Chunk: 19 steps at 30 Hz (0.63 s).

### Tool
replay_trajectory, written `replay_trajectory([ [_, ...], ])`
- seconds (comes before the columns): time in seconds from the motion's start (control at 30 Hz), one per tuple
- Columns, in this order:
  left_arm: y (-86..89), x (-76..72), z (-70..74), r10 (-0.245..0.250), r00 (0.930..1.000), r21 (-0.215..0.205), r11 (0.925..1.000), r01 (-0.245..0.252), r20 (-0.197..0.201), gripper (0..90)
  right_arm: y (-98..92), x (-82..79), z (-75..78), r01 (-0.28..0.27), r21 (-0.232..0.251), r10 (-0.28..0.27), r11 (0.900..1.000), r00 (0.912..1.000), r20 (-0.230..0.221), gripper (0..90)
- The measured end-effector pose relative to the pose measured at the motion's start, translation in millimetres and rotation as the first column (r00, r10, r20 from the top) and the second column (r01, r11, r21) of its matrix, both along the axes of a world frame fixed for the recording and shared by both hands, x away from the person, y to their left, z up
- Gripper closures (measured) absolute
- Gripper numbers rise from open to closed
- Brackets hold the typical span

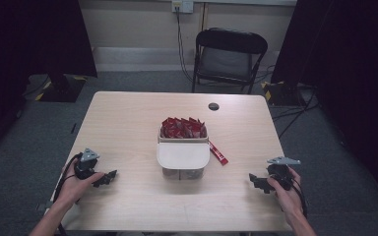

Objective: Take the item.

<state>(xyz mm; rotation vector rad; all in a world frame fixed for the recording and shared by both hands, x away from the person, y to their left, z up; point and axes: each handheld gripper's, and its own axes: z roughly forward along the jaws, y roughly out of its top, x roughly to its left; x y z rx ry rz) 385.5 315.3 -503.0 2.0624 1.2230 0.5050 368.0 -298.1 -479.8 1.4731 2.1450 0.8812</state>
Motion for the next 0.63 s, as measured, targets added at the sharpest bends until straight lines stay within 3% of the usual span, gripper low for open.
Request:
replay_trajectory([
  [0.2,-0.1,-0.1,0.1,0.001,1.0,0.0,1.0,-0.001,-0.001,0.0,3.0,0.6,-8.7,-0.001,-0.022,0.0,1.0,0.9992,-0.039,14.7],
  [0.33,0.0,0.0,0.0,0.0,1.0,0.0,1.0,0.0,0.0,0.1,4.1,0.2,-12.5,0.014,-0.045,-0.014,0.999,0.9999,0.001,12.8],
  [0.43,0.0,0.0,0.0,0.0,1.0,0.0,1.0,0.0,0.0,0.0,3.7,0.0,-19.9,-0.002,-0.016,0.003,1.0,0.9978,0.066,8.9],
  [0.63,0.2,0.0,0.0,-0.001,1.0,0.002,1.0,0.001,0.0,0.1,4.1,1.3,-20.2,-0.004,-0.019,0.005,1.0,0.9977,0.067,7.6],
])
